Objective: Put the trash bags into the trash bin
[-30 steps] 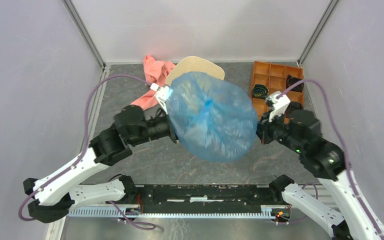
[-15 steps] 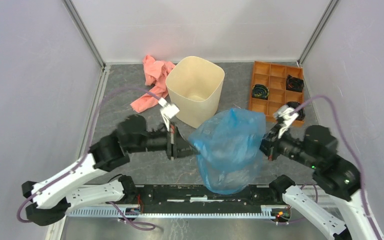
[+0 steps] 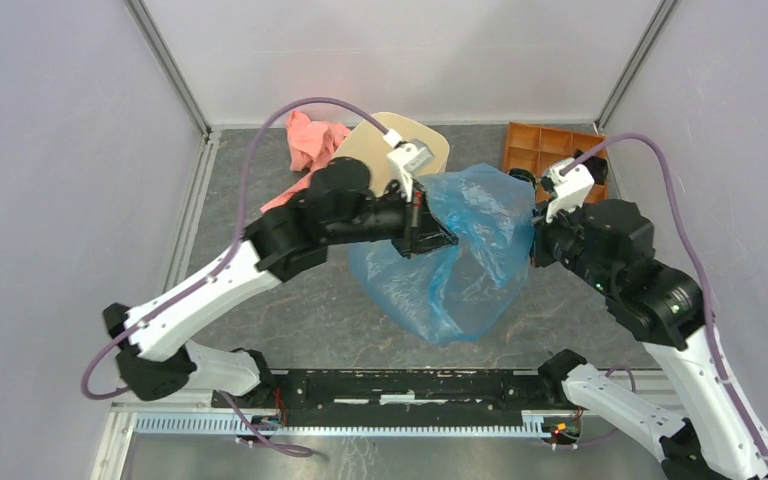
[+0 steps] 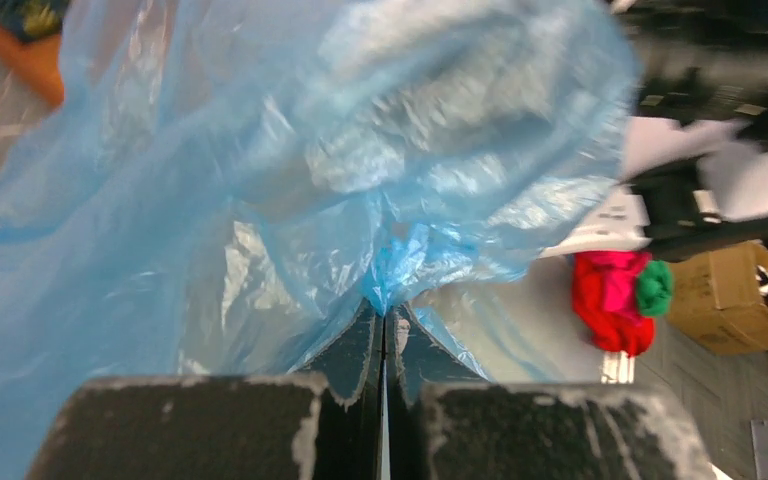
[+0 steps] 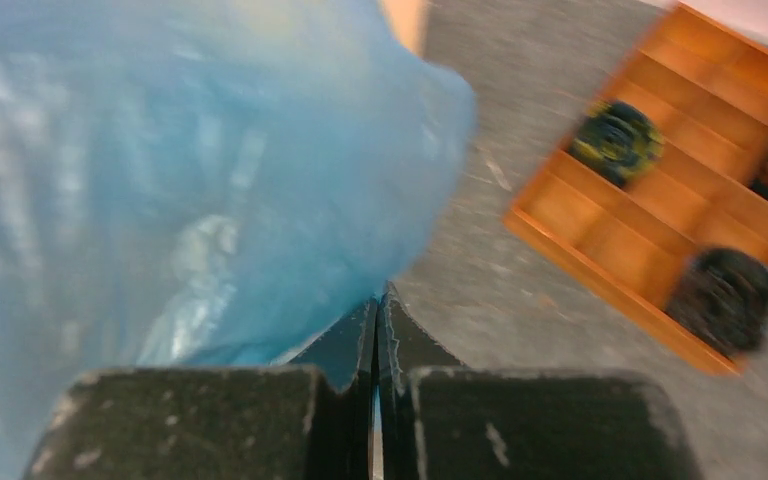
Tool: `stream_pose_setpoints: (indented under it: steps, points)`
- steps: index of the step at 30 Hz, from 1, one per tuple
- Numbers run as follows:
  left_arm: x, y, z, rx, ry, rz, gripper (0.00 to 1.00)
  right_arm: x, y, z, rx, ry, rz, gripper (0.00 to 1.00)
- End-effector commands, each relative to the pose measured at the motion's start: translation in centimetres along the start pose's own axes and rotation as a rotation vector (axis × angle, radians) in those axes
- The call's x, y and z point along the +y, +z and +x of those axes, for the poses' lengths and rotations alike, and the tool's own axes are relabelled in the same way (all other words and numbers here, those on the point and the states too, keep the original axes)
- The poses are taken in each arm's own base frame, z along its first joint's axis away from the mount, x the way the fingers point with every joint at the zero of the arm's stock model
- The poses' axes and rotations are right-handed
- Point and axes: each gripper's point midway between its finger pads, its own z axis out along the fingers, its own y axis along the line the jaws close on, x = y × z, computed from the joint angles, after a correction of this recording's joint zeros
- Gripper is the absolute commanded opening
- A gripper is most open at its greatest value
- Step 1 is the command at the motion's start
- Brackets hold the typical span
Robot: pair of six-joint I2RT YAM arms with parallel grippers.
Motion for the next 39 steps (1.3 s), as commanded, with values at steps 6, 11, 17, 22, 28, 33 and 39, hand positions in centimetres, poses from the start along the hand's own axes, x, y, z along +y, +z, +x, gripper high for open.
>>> stream_pose_setpoints:
  steps: [6,11,17,22,28,33,39]
  points:
    - [4.6,4.2,4.4,0.238,-0.057,0.064,0.02,-6.7,0.1,7.8,0.165,-0.08,0.352,0.0]
    - [-0.7,1.9,-0.2,0.118,0.147,0.278,0.02,-6.5,-4.5,1.5,-0.051,-0.068,0.348,0.0]
    - [4.6,3.0,-1.1,0.02,0.126,-0.006,0.02,-5.2,-4.9,-0.6,-0.192,-0.084,0.268,0.01]
    - [4.1,3.2,-1.7,0.053,0.14,0.013,0.02,-5.4,-4.3,-3.4,-0.155,-0.14,0.288,0.0]
    - [1.2,4.2,-3.4,0.0,0.084,0.158,0.02,3.2,-1.7,-7.6,-0.278,-0.192,-0.189,0.07]
    - [0.8,5.1,-4.0,-0.03,0.036,0.195,0.02,6.5,0.4,-7.7,-0.287,-0.095,-0.366,0.14]
    - [1.6,5.6,-3.3,-0.021,0.005,0.173,0.02,6.7,1.0,-7.8,-0.29,0.006,-0.371,0.28]
